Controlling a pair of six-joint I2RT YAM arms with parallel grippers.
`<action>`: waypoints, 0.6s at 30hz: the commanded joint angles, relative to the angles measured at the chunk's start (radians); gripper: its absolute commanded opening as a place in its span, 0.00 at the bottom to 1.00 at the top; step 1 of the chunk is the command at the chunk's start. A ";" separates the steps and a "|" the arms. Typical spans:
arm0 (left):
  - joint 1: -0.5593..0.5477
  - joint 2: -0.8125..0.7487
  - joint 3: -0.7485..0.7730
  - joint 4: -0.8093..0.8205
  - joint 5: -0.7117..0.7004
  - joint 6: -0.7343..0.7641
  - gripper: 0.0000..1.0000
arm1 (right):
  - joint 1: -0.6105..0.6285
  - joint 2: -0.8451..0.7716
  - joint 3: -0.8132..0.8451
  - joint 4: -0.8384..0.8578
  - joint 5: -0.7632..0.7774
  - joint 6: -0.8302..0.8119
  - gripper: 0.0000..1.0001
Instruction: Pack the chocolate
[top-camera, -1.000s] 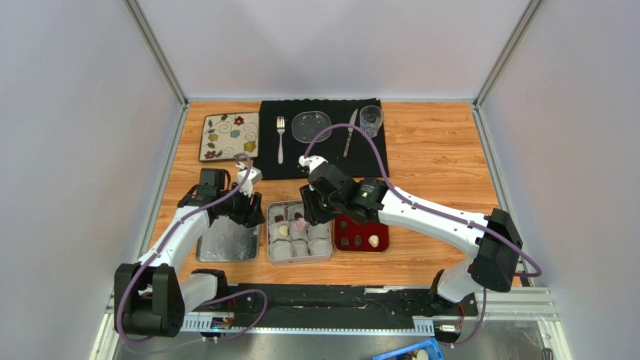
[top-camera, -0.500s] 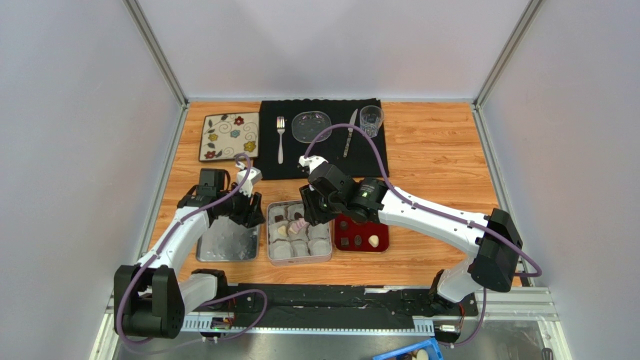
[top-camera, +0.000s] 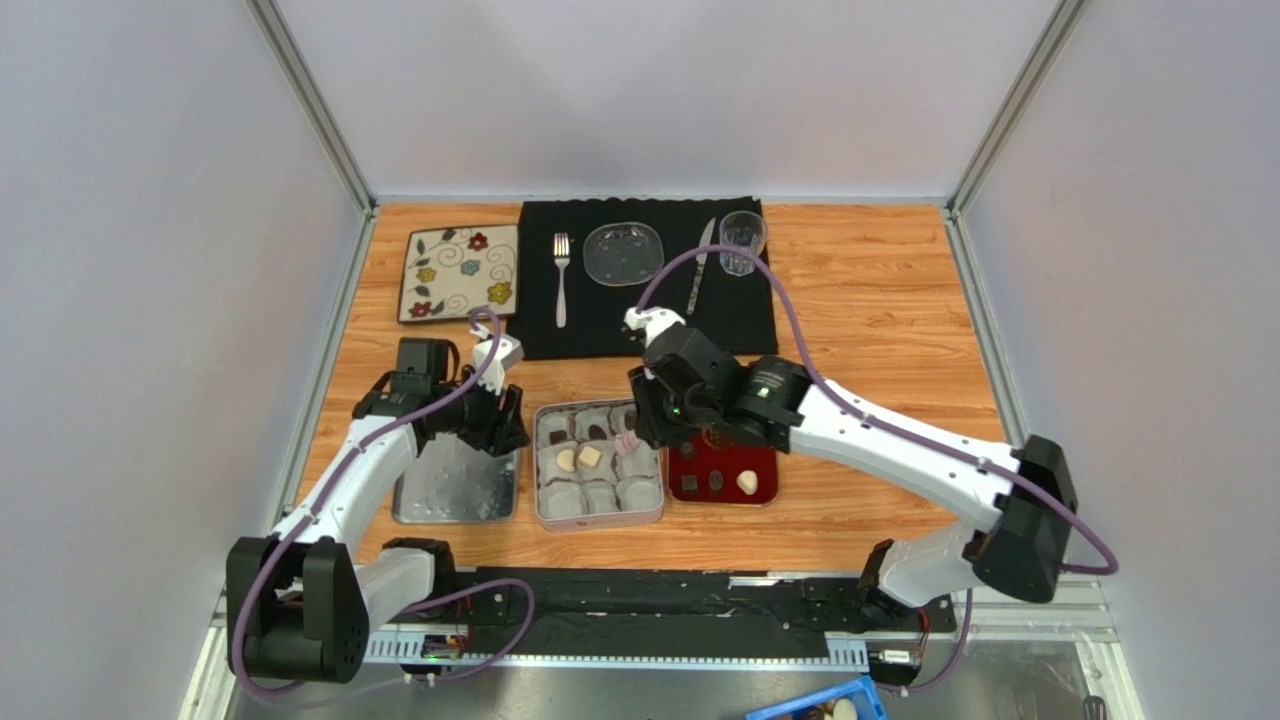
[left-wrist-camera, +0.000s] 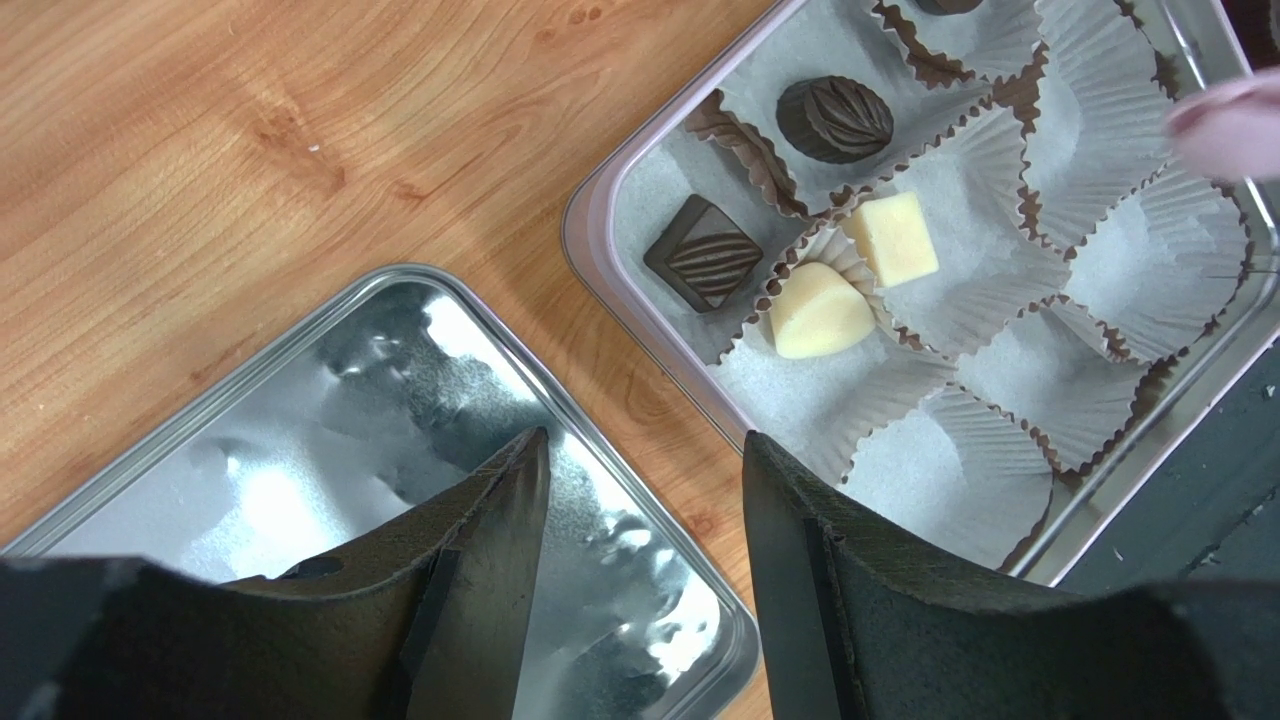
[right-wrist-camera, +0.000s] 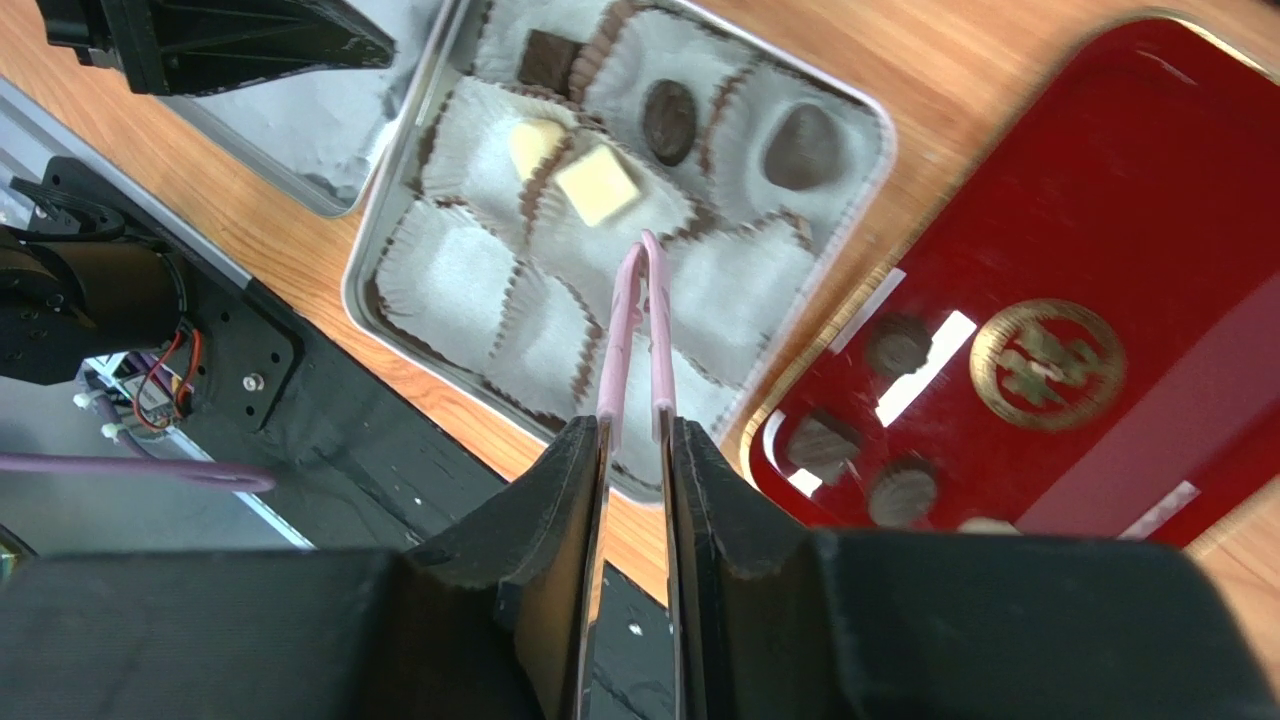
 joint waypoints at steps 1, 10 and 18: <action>0.009 -0.024 0.045 -0.013 0.015 0.020 0.59 | -0.034 -0.171 -0.052 -0.078 0.068 0.012 0.23; 0.010 -0.029 0.059 -0.025 0.031 0.012 0.59 | -0.061 -0.420 -0.224 -0.230 0.146 0.101 0.24; 0.010 -0.025 0.060 -0.036 0.048 0.014 0.59 | -0.067 -0.536 -0.290 -0.385 0.227 0.225 0.29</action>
